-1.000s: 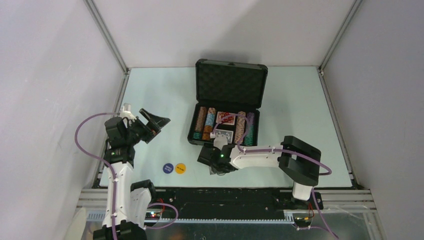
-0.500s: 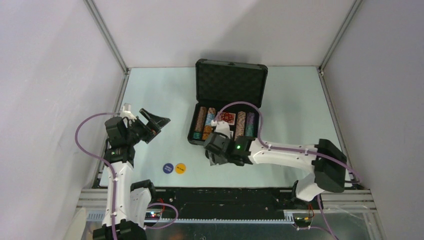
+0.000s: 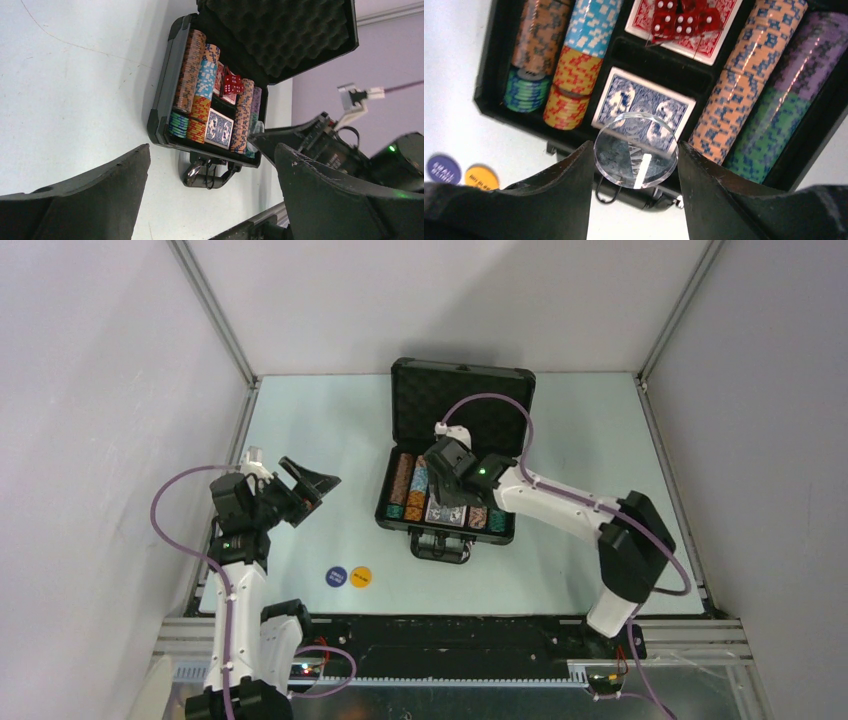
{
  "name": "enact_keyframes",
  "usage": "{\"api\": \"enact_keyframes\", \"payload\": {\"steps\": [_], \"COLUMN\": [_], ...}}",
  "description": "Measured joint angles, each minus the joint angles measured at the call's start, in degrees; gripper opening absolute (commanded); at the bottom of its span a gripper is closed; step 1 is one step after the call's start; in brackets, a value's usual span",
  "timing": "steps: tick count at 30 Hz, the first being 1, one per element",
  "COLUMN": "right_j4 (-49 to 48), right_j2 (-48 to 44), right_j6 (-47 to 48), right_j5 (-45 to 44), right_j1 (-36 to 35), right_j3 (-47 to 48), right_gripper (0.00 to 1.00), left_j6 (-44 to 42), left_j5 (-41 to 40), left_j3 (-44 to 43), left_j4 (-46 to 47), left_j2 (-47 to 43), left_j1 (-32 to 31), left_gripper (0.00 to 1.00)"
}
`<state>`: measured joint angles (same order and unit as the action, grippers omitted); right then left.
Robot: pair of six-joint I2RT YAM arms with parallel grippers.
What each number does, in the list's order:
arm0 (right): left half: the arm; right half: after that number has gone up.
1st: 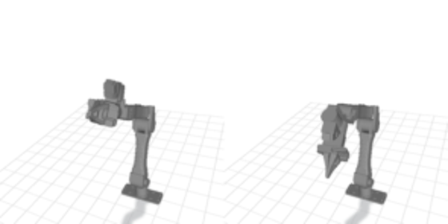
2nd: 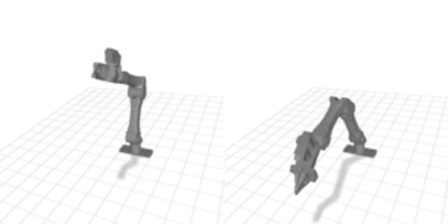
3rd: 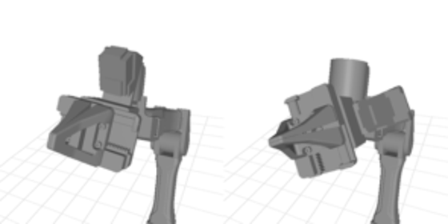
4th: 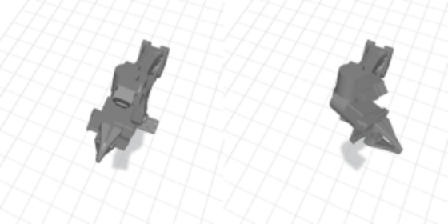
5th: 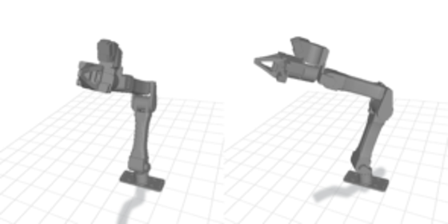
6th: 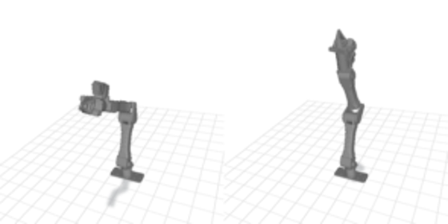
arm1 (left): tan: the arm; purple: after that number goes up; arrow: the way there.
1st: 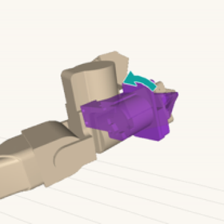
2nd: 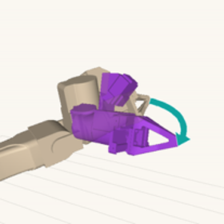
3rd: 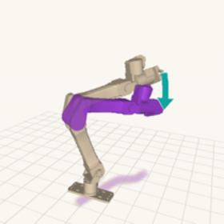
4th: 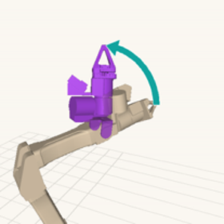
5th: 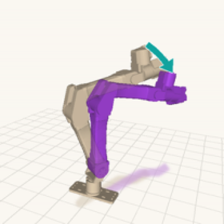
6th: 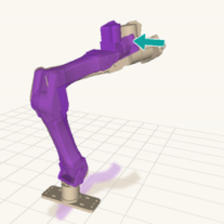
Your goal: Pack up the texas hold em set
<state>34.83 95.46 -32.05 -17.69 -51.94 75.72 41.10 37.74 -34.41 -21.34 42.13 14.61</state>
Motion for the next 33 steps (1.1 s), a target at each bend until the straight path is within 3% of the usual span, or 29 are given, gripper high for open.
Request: {"api": "enact_keyframes", "payload": {"steps": [14,24,33], "right_j4": [-0.83,-1.03,-0.70], "right_j2": [14.47,17.11,16.61], "right_j6": [5.22,5.60,6.67], "right_j5": [2.32,2.54,2.14], "right_j1": [3.43,3.43,3.26], "right_j3": [5.57,6.93,7.28], "right_gripper": [0.47,0.73,0.77], "left_j6": [-0.09,-0.09,0.02], "left_j5": [0.00,0.00,-1.55], "left_j3": [0.00,0.00,0.00], "left_j4": [0.00,0.00,-0.24], "left_j2": [0.42,0.48,0.02], "left_j1": [-0.02,-0.02,-0.04], "left_gripper": [0.98,0.98,0.98]}}
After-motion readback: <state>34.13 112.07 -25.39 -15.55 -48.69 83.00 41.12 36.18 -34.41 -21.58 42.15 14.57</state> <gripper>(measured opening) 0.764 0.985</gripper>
